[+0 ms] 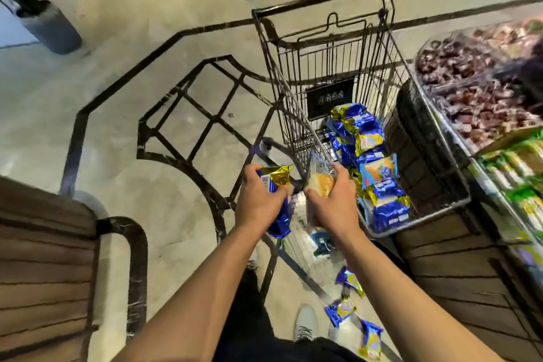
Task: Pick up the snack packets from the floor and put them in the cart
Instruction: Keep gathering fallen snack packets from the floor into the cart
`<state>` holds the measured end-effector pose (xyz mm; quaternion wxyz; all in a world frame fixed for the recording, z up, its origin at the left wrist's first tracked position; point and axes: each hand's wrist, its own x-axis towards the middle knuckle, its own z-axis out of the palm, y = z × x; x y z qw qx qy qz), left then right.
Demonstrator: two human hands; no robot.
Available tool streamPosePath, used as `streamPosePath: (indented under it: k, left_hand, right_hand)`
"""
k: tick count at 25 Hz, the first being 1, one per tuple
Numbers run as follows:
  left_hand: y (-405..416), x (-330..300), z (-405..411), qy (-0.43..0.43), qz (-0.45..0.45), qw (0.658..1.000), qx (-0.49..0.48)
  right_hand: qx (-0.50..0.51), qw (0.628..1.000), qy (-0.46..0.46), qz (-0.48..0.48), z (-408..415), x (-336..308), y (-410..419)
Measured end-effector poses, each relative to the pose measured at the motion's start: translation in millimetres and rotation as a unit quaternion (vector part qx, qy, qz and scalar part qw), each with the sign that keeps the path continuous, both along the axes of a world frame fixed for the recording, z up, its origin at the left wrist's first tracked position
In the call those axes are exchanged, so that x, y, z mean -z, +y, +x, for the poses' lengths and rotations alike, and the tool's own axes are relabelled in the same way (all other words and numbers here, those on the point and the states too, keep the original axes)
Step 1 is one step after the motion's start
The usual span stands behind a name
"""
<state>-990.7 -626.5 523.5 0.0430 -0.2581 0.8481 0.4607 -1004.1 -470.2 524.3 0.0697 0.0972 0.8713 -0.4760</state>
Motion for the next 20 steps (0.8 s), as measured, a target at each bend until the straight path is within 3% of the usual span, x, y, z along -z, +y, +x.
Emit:
streamPosePath:
  k: [9,20]
  left_hand:
    - [-39,-3,-180,0.018,-0.005,0.986,0.165]
    - [83,3,-297,0.009,-0.024,0.947,0.319]
  right_hand:
    - [0.171,0.985,-0.005,-0.003,-129,0,-41]
    - [0.313,0.948,-0.031,-0.035,-205,27,48]
